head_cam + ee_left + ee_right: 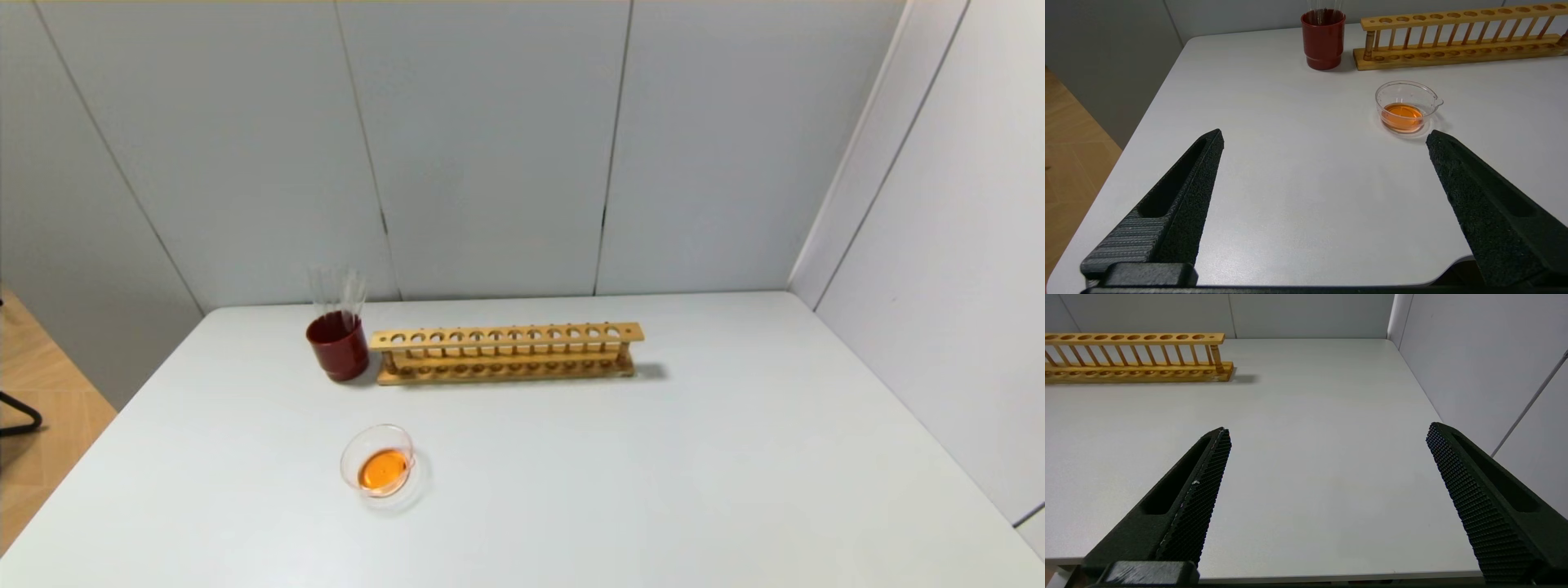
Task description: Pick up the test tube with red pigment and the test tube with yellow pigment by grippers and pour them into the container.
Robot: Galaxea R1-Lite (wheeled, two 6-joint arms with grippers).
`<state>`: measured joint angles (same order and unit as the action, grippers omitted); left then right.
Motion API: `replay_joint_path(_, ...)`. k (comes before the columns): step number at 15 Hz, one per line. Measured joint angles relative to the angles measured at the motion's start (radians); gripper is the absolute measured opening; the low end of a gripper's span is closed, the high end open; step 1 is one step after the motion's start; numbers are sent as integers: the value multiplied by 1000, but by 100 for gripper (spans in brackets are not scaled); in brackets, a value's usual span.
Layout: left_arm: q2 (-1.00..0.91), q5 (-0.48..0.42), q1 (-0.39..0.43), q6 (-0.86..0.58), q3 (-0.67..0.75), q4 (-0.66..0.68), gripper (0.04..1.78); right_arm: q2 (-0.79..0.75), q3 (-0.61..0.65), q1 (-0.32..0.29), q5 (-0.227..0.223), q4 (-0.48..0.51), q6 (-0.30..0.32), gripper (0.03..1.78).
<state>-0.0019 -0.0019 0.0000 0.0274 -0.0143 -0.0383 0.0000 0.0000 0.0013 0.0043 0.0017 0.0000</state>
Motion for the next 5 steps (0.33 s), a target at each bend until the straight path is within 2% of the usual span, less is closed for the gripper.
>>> replay_joint_path(5,0,-3,0,-16,3,11,175,0,0,0,0,0,1,175)
